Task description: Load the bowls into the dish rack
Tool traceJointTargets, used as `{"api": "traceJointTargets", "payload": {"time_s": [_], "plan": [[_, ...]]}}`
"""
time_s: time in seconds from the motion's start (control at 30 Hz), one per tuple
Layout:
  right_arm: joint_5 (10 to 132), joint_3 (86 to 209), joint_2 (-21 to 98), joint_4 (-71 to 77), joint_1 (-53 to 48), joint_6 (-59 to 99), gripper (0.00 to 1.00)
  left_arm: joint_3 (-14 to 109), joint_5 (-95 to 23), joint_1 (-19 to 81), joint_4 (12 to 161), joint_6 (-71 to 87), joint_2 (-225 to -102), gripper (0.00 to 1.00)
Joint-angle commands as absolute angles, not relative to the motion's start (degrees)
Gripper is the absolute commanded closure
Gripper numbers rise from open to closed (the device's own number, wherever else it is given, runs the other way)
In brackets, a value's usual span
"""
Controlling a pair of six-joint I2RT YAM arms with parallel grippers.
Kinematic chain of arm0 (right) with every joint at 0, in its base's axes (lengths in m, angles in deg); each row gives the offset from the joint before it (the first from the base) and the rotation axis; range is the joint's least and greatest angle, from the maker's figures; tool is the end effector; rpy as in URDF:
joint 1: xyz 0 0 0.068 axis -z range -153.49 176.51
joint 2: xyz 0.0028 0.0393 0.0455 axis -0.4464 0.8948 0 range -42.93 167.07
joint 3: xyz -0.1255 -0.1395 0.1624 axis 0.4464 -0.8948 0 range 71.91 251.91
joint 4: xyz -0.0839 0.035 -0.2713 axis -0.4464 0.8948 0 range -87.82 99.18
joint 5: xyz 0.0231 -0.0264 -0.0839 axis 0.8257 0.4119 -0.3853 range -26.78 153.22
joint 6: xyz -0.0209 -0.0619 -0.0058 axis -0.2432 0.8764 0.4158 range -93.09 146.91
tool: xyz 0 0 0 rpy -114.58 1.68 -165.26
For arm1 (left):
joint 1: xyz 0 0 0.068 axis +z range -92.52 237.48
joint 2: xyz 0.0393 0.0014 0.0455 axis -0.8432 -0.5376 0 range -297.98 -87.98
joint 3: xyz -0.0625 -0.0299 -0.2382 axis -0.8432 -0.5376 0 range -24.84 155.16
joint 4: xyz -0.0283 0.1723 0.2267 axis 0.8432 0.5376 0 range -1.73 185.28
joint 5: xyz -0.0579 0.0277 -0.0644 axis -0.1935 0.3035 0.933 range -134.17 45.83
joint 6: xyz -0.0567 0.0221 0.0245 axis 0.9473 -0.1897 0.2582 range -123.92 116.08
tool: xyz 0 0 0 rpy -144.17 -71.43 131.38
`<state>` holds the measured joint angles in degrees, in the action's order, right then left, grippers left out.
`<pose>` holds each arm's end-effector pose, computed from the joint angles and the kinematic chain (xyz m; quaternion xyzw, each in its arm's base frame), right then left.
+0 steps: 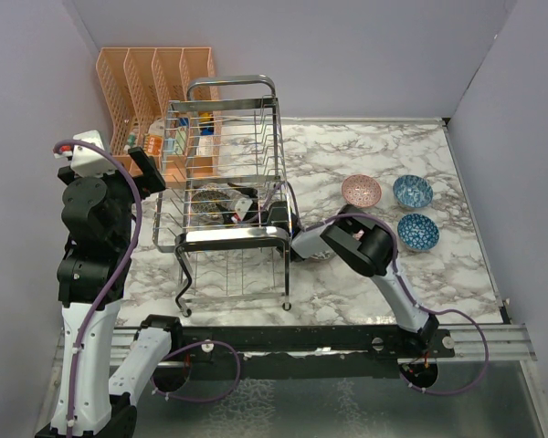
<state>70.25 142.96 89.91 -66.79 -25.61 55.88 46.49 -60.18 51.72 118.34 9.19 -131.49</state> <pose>0.2944 0.3886 0.0934 -0.4641 0.4718 0.1900 0.7252 0.1829 -0.0042 0.4523 -0.1421 0.7061 -0.0135 0.6935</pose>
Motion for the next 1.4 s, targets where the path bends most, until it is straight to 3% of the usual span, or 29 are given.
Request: {"api": "traceJointTargets", "payload": {"time_s": [0.0, 0.7, 1.37], "plan": [[70.5, 141.9, 85.9, -68.2, -24.0, 49.7, 0.34, 47.0, -61.5, 51.4, 117.3, 8.9, -131.5, 0.01], [85.1, 135.9, 77.1, -57.4, -21.9, 43.4, 0.34, 46.9, -61.3, 51.4, 117.2, 8.9, -131.8, 0.01], [83.7, 123.3, 65.5, -49.6, -21.4, 28.8, 0.32, 47.3, -60.0, 51.3, 117.3, 9.2, -130.8, 0.01]]}}
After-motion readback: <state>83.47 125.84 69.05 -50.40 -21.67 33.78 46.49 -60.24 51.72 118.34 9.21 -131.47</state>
